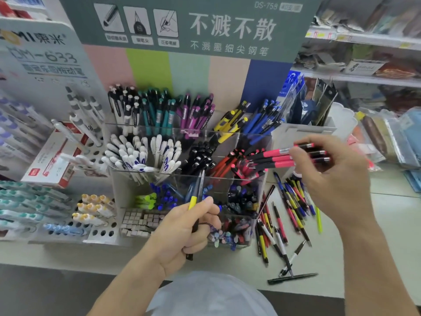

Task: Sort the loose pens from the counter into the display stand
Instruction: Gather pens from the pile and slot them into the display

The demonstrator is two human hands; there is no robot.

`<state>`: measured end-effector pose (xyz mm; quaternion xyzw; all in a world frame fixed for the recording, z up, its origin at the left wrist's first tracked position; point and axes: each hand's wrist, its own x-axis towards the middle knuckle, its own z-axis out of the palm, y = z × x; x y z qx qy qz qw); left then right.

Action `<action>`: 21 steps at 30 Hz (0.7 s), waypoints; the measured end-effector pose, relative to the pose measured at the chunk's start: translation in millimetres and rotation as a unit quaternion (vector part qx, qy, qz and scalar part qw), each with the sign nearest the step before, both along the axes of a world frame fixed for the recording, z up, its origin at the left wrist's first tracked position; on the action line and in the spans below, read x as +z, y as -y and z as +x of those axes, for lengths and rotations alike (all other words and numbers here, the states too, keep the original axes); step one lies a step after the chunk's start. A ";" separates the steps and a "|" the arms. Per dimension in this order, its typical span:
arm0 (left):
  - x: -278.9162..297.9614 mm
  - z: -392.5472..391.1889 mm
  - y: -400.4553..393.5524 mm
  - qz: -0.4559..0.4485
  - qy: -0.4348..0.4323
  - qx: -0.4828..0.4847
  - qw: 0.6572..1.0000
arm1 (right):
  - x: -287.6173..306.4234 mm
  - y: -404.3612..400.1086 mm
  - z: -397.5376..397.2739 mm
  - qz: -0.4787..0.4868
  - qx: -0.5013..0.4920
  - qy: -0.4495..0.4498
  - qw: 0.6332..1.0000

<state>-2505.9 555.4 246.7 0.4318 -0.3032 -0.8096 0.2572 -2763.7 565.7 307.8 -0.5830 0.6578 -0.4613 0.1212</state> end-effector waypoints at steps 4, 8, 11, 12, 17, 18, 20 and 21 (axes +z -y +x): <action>3.5 -3.6 -2.2 0.013 -0.021 0.017 1.000 | -13.5 24.0 17.7 -0.004 0.051 -0.177 0.983; 4.1 -2.8 -5.4 0.018 -0.056 0.032 0.998 | -31.8 32.8 42.9 0.048 0.059 -0.205 0.976; 5.0 -1.1 -7.9 0.001 -0.076 0.027 0.997 | -38.9 27.5 56.6 0.094 0.031 -0.215 0.972; 6.0 -0.3 -8.7 -0.008 -0.078 0.018 0.997 | -41.0 24.4 57.9 0.109 0.020 -0.207 0.972; 10.7 5.2 -13.3 -0.052 -0.052 -0.021 0.997 | -48.7 11.5 53.5 0.091 -0.023 -0.174 0.980; 10.6 5.5 -13.9 -0.053 -0.049 -0.024 0.997 | -49.1 11.7 50.7 0.077 -0.030 -0.179 0.980; 10.4 5.2 -14.7 -0.050 -0.049 -0.030 0.997 | -47.4 16.4 47.5 0.053 -0.038 -0.186 0.980; 10.2 4.7 -14.5 -0.049 -0.052 -0.032 0.997 | -45.8 20.6 47.3 0.038 -0.035 -0.185 0.981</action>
